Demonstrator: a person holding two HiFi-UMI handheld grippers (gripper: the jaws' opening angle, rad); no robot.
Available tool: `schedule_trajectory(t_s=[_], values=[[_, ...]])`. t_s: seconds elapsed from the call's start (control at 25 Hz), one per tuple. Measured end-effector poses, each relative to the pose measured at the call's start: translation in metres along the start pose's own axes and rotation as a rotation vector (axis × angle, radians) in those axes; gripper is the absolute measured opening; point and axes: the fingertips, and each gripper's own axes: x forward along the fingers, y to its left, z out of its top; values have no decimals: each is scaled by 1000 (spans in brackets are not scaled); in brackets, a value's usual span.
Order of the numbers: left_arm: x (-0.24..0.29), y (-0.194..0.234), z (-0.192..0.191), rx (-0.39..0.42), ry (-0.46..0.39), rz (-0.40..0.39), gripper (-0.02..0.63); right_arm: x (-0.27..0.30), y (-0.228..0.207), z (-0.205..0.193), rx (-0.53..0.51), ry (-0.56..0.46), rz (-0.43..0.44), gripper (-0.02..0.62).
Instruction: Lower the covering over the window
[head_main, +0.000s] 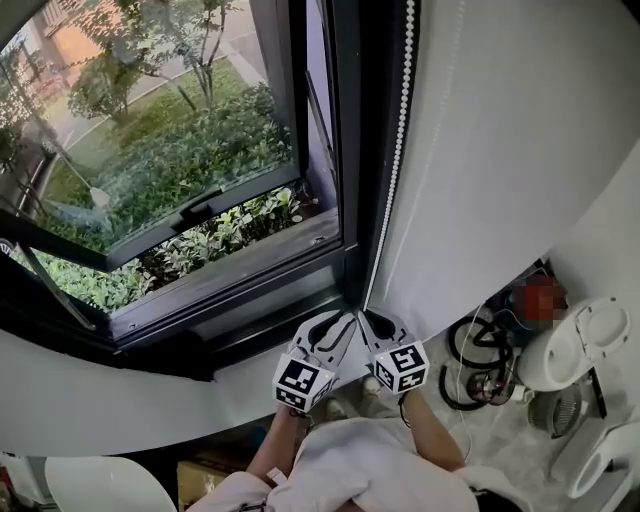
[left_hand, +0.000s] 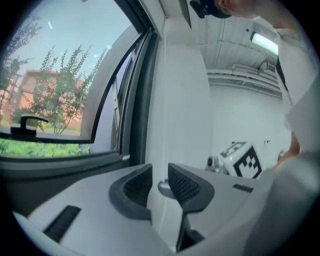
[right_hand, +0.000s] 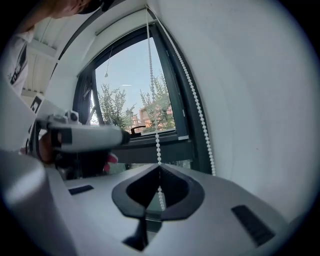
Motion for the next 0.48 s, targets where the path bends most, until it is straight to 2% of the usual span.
schedule_trajectory(t_s=[0.24, 0.48], values=[[1, -4, 93, 79, -150, -46, 92, -2, 2, 0, 3, 0, 4, -3], [10, -6, 162, 130, -254, -83, 92, -1, 4, 0, -4, 2, 6, -3]])
